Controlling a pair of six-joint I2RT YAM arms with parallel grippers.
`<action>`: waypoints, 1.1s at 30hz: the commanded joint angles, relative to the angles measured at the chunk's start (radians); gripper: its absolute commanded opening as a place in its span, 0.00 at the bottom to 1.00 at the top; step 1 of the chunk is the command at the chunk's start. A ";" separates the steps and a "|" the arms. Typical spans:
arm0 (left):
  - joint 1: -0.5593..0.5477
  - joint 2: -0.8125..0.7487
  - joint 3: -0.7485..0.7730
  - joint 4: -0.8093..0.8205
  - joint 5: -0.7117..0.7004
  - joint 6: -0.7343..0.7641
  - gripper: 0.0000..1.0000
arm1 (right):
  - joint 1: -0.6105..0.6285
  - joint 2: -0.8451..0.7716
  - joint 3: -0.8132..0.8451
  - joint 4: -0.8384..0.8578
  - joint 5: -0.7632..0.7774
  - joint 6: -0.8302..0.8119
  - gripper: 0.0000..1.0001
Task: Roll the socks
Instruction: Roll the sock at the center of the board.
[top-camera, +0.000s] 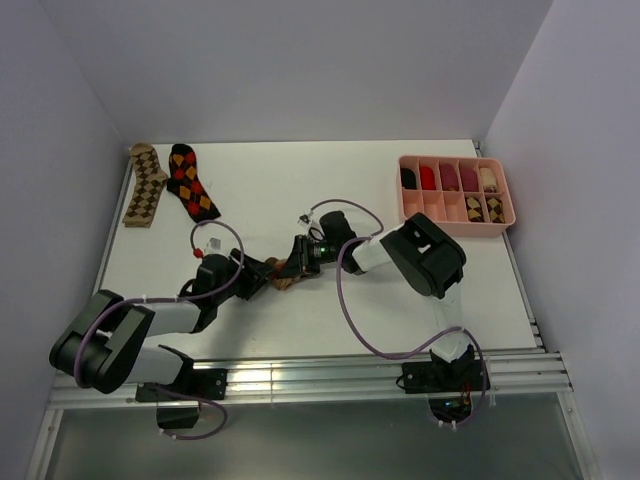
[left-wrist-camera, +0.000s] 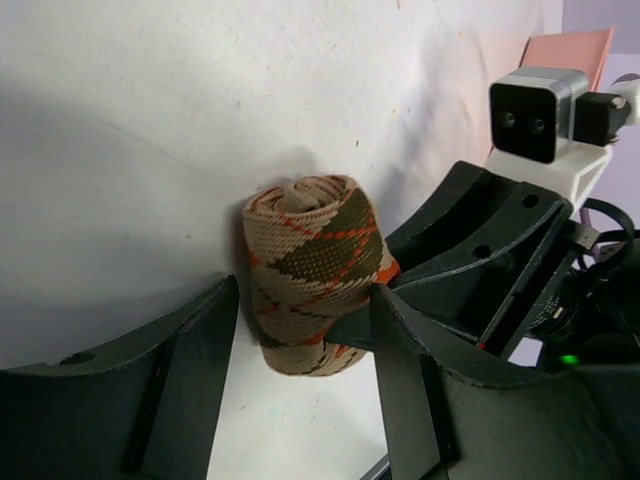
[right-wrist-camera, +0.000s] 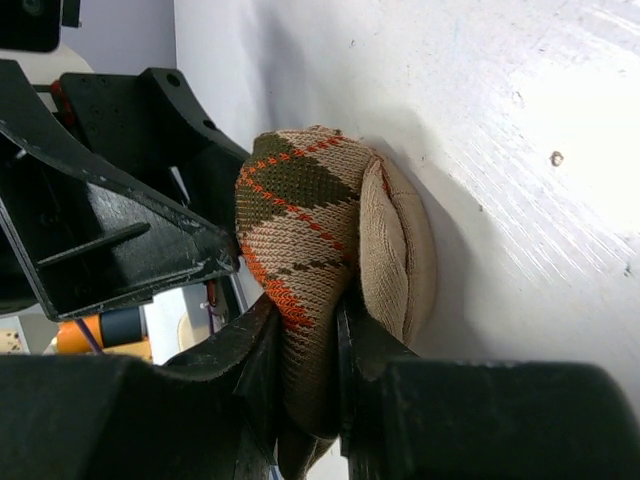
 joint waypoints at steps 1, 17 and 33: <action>0.016 0.017 0.003 0.085 -0.007 0.025 0.61 | 0.008 0.066 0.002 -0.090 0.009 -0.024 0.00; 0.041 0.244 0.083 0.129 0.146 0.073 0.49 | 0.008 0.099 0.065 -0.156 -0.058 -0.064 0.08; 0.035 0.184 0.274 -0.357 0.036 0.172 0.28 | 0.006 -0.185 0.059 -0.429 0.278 -0.326 0.66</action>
